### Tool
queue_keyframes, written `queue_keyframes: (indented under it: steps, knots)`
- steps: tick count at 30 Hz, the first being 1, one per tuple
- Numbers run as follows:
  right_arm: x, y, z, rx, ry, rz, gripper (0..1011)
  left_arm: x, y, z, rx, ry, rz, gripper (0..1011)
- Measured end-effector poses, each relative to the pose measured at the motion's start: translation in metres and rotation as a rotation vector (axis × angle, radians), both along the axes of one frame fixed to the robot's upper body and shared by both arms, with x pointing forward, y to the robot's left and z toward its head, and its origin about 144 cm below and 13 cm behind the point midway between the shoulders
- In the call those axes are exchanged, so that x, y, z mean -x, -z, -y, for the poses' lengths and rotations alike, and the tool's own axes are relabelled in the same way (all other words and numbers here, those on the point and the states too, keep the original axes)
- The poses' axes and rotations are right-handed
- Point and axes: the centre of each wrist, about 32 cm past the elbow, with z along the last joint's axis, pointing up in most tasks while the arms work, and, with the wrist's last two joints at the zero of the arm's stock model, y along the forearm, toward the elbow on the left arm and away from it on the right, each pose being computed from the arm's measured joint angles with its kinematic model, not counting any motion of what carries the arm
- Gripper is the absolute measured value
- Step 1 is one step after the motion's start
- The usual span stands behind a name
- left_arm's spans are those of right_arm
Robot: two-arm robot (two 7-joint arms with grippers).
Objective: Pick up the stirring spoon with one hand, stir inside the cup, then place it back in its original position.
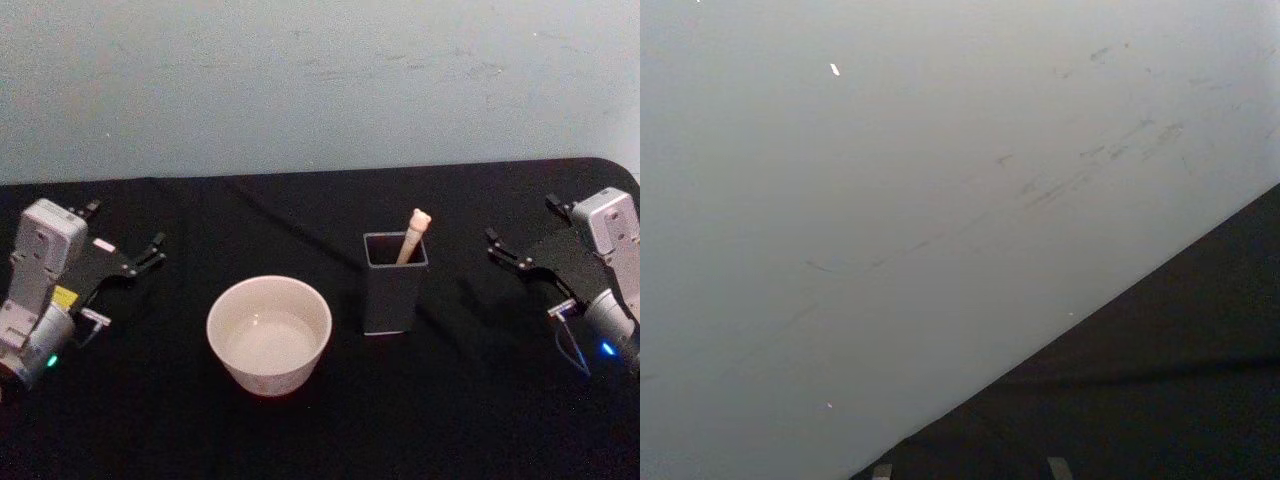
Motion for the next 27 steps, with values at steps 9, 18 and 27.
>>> queue_keyframes:
  steps: [9, 18, 27]
  knots:
    - [0.0, 0.0, 0.0, 0.0, 0.0, 0.0, 1000, 0.0, 0.0, 0.0, 0.0, 0.0, 0.0, 1001]
    - [0.0, 0.0, 0.0, 0.0, 0.0, 0.0, 1000, 0.0, 0.0, 0.0, 0.0, 0.0, 0.0, 1001]
    - [0.0, 0.0, 0.0, 0.0, 0.0, 0.0, 1000, 0.0, 0.0, 0.0, 0.0, 0.0, 0.0, 1001]
